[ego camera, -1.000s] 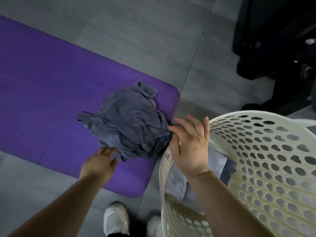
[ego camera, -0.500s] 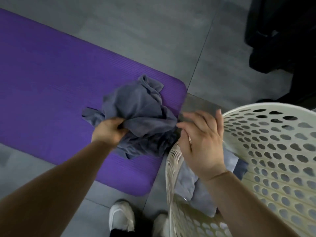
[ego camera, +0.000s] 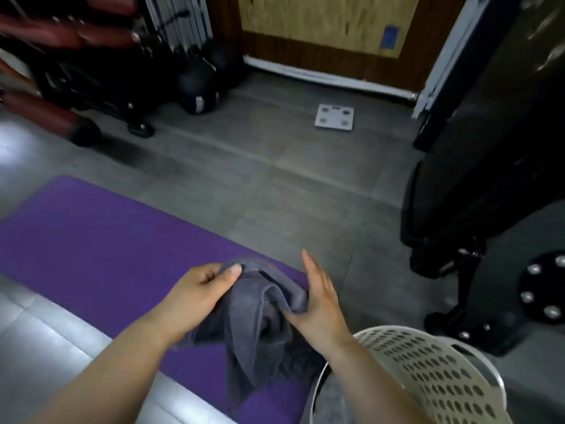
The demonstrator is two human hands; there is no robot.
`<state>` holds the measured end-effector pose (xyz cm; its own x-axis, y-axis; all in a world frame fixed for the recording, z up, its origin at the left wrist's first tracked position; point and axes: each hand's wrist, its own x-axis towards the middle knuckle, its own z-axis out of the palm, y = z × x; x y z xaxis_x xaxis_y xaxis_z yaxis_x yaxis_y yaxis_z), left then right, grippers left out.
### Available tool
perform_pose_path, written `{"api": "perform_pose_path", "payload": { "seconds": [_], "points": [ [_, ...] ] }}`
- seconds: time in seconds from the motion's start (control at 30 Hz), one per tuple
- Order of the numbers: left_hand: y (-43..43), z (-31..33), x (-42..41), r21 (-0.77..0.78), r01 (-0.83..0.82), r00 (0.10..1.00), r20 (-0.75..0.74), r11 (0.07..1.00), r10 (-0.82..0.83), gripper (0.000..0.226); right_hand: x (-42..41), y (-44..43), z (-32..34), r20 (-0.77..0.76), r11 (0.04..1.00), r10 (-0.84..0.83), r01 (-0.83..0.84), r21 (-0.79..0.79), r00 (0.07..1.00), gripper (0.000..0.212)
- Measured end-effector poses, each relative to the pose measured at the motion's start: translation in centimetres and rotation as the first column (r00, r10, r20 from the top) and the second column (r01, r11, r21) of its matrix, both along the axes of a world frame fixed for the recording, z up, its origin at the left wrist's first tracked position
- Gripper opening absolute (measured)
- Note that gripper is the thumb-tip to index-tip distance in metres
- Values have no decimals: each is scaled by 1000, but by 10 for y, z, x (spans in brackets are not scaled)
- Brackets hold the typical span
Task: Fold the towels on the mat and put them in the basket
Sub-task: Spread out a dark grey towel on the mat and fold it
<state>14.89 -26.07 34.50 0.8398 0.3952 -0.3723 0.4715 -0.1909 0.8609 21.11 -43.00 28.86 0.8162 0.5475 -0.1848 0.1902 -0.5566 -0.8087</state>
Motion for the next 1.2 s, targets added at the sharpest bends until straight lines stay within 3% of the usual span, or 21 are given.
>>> {"api": "perform_pose_path", "payload": {
  "seconds": [0.13,0.27,0.33,0.5,0.6,0.73,0.8,0.9,0.97,1.1,1.2],
  "points": [
    [-26,85,-16,-104,-123,977,161,987,138,30,6,-1,106,-38,990,108,-104,90,993,25],
    [-49,147,-32,-82,-202,934,282,976,217,13,-2,-19,206,-6,988,83,-82,132,997,24],
    [-57,168,-38,-75,-178,927,322,981,193,24,-3,-22,242,70,985,60,-71,155,996,27],
    [-84,218,-44,80,105,889,439,991,-129,43,-25,-22,309,172,975,19,-56,216,985,26],
    [-84,224,-38,227,14,850,511,974,-131,34,-29,-20,325,173,973,-78,36,229,982,25],
    [-59,226,-29,333,28,814,540,943,-215,29,-34,-14,329,233,978,-118,72,196,965,17],
    [-36,225,-26,310,26,803,560,950,-205,33,-36,-7,328,304,997,-46,24,76,951,7],
    [3,218,-23,286,80,808,543,955,-230,33,-41,15,323,298,994,8,25,-106,954,10],
    [32,213,-19,297,111,815,519,948,-258,27,-43,37,321,256,986,-49,87,-141,966,29],
    [91,215,-8,253,43,811,556,966,-182,15,-46,84,320,235,964,-173,214,-160,957,22],
    [117,218,-13,242,296,782,494,924,-380,13,-47,114,318,193,946,-301,318,-60,934,20]
  ]
}}
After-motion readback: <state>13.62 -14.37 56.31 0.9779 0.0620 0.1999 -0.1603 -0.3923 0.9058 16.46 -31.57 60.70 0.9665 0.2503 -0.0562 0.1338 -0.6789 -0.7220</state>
